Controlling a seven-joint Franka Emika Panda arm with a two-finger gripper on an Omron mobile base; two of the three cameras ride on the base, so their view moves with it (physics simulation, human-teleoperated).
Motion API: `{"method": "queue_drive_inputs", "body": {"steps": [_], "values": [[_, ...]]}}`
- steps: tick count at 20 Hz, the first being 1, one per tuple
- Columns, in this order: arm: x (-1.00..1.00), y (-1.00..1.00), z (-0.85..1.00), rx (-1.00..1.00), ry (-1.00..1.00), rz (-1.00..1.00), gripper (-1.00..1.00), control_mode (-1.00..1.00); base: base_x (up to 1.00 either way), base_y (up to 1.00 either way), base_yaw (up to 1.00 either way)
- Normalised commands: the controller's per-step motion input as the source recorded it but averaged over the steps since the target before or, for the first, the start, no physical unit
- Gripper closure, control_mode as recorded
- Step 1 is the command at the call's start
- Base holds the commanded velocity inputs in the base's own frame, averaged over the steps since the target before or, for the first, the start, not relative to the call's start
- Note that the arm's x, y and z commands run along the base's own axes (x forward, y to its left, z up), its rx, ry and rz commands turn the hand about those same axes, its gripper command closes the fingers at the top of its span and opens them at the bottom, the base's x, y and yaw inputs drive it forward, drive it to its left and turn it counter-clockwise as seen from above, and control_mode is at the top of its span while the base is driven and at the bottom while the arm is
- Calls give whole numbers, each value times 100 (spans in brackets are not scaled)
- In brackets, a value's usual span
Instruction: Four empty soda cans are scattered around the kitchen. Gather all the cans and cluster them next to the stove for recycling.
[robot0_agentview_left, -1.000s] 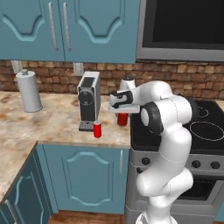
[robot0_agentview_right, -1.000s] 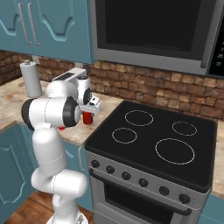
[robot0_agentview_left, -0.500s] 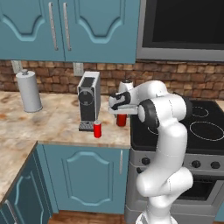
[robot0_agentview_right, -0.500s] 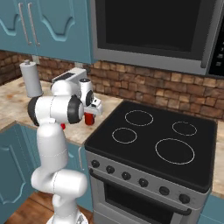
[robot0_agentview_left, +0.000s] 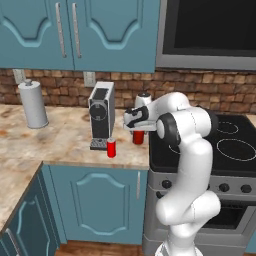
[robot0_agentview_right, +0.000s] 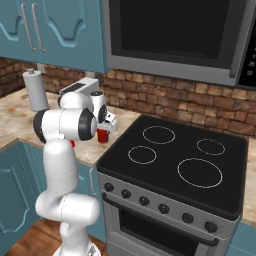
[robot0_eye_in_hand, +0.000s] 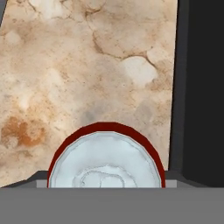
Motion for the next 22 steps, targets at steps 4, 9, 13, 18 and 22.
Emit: {"method": "queue_drive_inputs", "body": {"steps": [4,9,13,18,22], "values": [[12,0,-15,0,1,0,100,-100,0,0,0],[6,0,-11,0,4,0,100,-100,0,0,0],[1,0,-7,0,5,0,-100,-100,0,0,0],[0,0,-11,0,2,-2,-100,-100,0,0,0],[0,-3,-15,0,-1,-3,-100,-100,0,0,0]]}}
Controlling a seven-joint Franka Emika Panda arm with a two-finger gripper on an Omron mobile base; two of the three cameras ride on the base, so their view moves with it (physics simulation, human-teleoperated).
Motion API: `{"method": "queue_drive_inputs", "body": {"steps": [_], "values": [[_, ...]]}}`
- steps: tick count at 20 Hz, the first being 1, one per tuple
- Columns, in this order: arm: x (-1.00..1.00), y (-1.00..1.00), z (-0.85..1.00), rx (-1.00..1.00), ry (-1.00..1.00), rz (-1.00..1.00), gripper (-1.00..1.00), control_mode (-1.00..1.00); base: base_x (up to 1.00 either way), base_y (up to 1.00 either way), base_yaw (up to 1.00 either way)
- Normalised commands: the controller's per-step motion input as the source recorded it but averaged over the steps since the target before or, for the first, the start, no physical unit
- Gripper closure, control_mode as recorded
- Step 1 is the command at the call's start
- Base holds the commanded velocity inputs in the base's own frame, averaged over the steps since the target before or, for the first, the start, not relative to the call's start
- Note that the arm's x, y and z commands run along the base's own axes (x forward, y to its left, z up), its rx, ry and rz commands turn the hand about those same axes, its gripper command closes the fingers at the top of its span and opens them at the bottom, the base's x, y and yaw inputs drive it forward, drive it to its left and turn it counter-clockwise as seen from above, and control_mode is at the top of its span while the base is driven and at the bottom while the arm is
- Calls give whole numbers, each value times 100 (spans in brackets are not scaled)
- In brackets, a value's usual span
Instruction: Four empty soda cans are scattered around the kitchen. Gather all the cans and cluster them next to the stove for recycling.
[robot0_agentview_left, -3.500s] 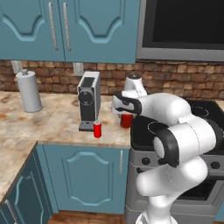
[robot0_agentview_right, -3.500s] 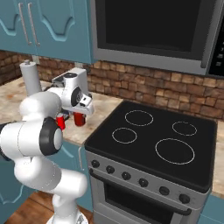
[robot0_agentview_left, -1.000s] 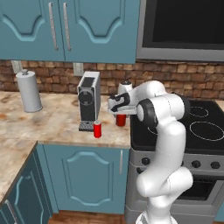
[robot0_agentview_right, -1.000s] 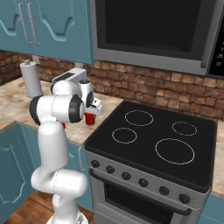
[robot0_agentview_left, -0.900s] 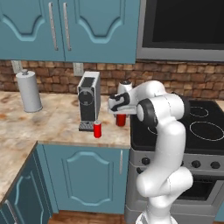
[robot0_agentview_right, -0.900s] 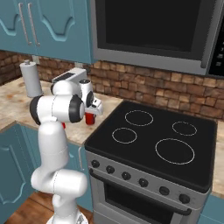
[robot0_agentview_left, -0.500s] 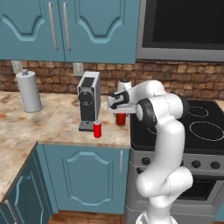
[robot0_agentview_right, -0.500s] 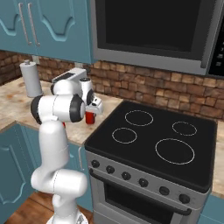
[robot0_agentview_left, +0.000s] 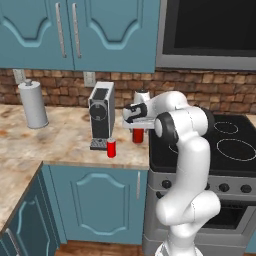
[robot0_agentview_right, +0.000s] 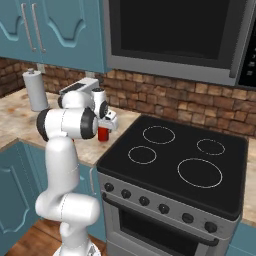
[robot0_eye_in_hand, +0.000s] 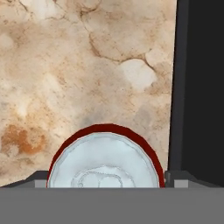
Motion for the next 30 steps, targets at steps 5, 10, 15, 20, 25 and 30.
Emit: {"method": "queue_drive_inputs", "body": {"steps": [5,10,15,20,25,30], "values": [[-11,-1,-22,0,-7,-2,-100,-100,0,0,0],[-40,0,-25,0,-10,-3,-100,-100,0,0,0],[-28,-1,-7,0,-10,-3,-100,-100,0,0,0],[-5,0,12,0,-13,-2,-100,-100,0,0,0],[-4,0,20,0,-6,-3,-100,-100,0,0,0],[-27,-3,20,0,0,-3,-100,-100,0,0,0]]}}
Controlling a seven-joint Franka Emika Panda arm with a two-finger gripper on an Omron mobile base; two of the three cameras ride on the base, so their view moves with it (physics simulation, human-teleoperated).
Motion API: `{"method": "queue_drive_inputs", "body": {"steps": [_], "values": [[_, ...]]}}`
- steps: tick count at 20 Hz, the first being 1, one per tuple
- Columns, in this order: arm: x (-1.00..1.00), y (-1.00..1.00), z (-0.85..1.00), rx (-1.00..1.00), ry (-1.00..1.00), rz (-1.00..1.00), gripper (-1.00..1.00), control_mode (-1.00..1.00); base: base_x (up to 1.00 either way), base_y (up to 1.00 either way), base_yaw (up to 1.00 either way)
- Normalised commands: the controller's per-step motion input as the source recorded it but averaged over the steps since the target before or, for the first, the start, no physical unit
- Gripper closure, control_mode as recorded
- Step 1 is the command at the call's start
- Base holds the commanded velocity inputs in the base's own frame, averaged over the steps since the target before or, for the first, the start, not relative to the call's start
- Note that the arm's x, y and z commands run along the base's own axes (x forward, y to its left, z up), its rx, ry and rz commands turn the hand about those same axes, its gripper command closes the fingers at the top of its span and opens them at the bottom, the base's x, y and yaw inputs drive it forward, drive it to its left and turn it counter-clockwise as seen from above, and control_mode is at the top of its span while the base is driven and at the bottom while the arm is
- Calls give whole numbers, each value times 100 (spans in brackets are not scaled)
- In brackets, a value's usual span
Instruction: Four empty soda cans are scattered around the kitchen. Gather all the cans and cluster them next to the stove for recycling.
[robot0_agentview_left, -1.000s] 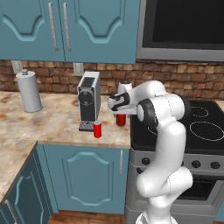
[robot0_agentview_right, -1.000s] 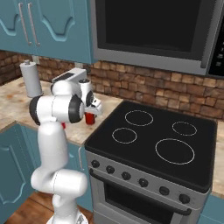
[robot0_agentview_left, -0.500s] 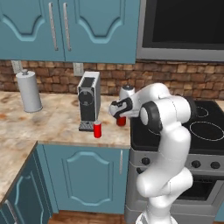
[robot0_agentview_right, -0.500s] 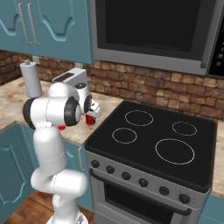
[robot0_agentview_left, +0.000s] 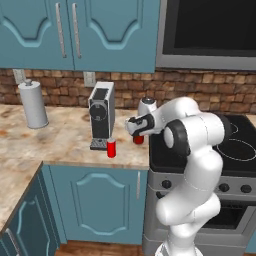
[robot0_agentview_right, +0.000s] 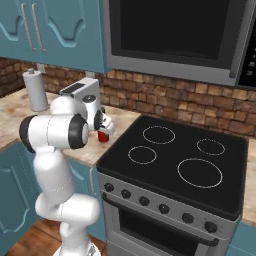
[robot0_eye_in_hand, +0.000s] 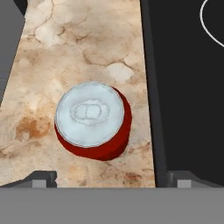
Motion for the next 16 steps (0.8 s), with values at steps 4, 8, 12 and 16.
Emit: {"method": "queue_drive_inputs", "body": {"steps": [4,8,12,16], "values": [[-42,-4,22,0,0,0,-100,-100,0,0,0],[-50,-1,27,0,0,0,-100,-100,0,0,0],[-50,-3,25,0,0,0,-100,-100,0,0,0],[-48,-10,19,0,0,0,-100,-100,0,0,0]]}}
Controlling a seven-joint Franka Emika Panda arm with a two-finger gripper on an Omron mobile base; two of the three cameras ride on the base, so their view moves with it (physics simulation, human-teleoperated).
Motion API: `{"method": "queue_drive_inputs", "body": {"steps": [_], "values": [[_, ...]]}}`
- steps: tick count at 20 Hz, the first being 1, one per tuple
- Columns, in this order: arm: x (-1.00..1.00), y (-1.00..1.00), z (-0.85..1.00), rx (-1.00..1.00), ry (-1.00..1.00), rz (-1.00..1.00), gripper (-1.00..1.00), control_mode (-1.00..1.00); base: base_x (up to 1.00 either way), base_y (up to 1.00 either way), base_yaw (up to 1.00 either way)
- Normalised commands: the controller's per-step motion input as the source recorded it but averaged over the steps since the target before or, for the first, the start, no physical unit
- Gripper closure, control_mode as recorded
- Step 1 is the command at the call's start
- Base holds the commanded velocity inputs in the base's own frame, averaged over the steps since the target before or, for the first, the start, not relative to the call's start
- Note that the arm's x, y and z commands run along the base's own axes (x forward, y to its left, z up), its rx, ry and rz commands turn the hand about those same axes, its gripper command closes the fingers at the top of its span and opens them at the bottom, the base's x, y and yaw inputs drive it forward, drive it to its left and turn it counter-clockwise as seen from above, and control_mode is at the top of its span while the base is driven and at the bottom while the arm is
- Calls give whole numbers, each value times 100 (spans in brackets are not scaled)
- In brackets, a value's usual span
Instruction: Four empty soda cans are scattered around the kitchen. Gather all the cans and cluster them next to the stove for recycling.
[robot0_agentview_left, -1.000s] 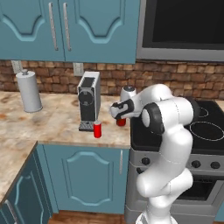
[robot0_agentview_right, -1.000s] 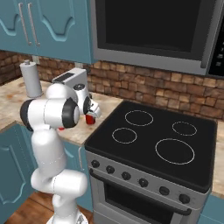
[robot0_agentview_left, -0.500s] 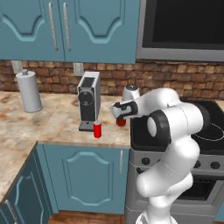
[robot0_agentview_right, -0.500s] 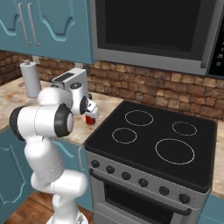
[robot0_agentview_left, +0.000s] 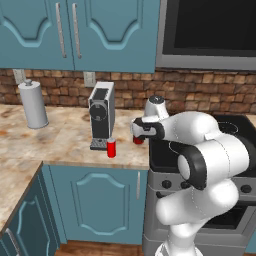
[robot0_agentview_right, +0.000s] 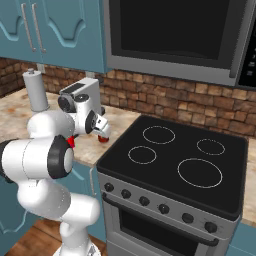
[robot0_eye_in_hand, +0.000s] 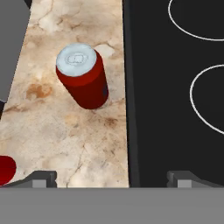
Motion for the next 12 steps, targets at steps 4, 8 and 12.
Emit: {"method": "queue_drive_inputs", "body": {"steps": [4,8,12], "values": [[-47,-7,25,0,0,0,-100,-100,0,0,0],[-46,-3,26,-1,-1,2,-100,-100,0,0,0],[-40,0,25,-4,-7,10,-100,-100,0,0,0]]}}
